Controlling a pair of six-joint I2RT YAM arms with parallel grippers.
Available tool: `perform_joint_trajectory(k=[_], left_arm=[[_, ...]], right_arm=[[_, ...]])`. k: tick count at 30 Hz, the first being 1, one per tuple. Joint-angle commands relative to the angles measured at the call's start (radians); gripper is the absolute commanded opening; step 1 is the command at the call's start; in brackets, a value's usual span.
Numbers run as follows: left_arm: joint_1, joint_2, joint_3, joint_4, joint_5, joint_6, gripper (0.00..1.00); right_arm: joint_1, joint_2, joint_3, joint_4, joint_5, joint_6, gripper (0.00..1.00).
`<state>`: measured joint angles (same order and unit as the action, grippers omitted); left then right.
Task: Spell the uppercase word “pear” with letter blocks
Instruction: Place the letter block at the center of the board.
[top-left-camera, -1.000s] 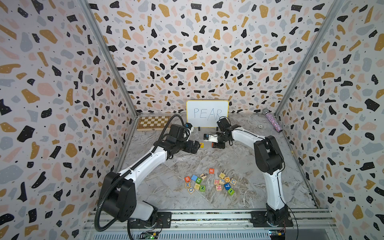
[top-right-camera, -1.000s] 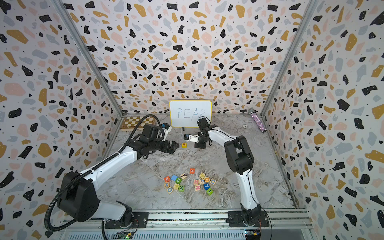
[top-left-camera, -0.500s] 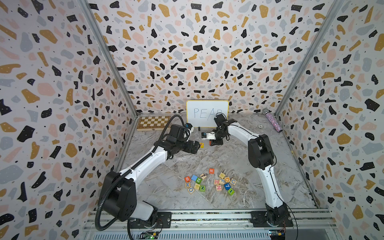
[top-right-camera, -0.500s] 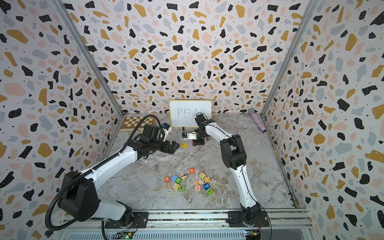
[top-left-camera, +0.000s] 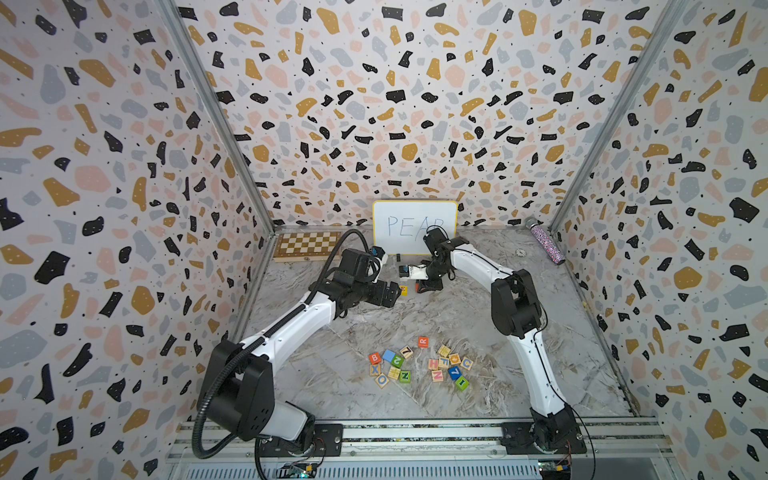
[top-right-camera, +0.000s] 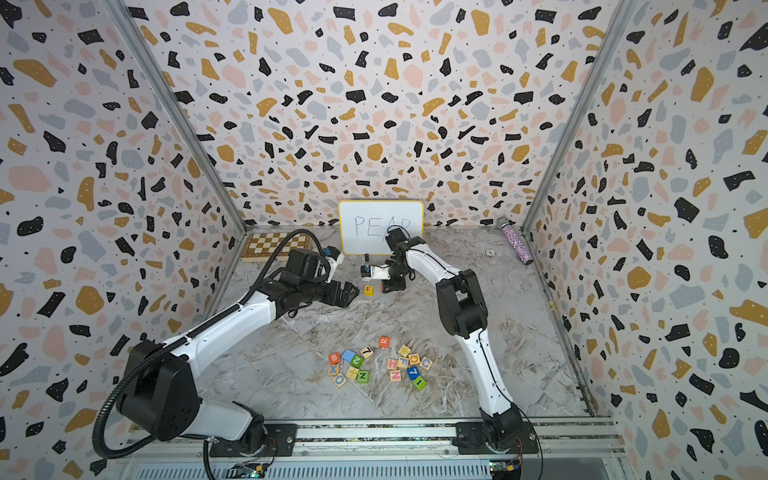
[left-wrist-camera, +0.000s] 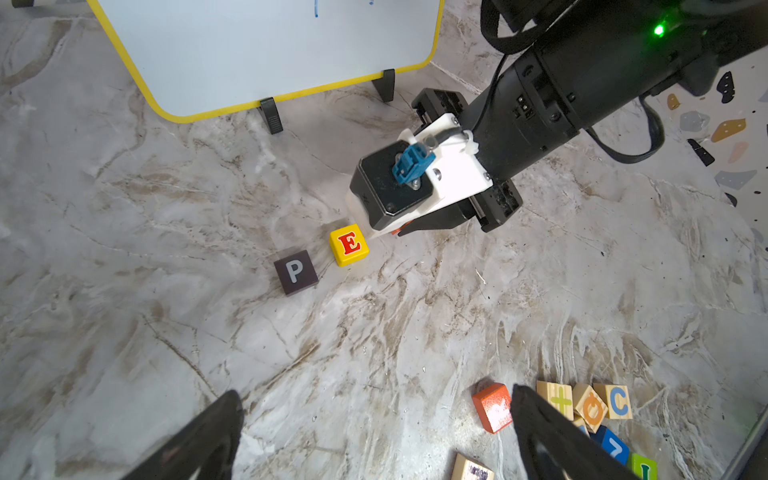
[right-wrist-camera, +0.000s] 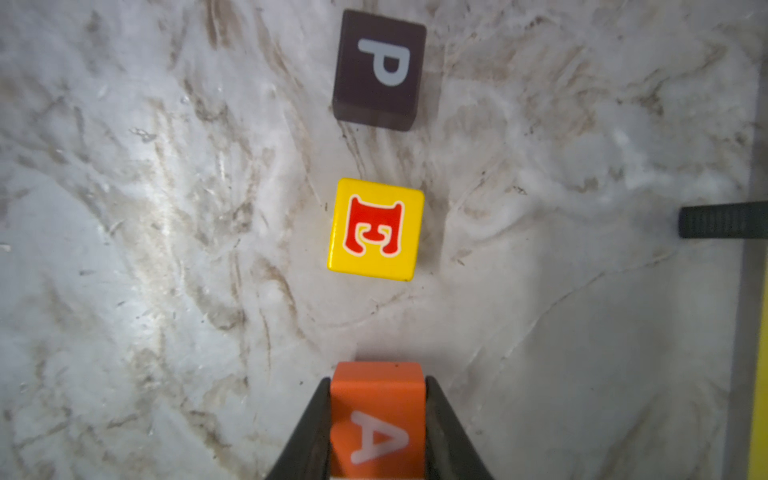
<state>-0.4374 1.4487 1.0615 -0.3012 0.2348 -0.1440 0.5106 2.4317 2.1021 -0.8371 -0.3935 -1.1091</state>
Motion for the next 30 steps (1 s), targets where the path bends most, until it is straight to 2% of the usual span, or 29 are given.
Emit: perform_joint_trajectory(k=[1,15,20,30], left_arm=[[0.006,0.004,-0.011,0.04,0.015,-0.006,0.99],[0.005,0.01,-0.017,0.053,0.018,-0.014,0.99],[0.005,0.003,-0.02,0.057,0.017,-0.01,0.99],[0.006,-0.008,-0.028,0.065,0.014,-0.01,0.99]], right_arm=[[0.007,0.012,0.035,-0.045,-0.02,0.01,0.18],[0.012,0.033,0.037,-0.039,-0.036,0.046,0.26],[0.009,0.034,0.041,-0.017,-0.058,0.085,0.42],[0.009,0.029,0.048,-0.006,-0.035,0.1,0.51]])
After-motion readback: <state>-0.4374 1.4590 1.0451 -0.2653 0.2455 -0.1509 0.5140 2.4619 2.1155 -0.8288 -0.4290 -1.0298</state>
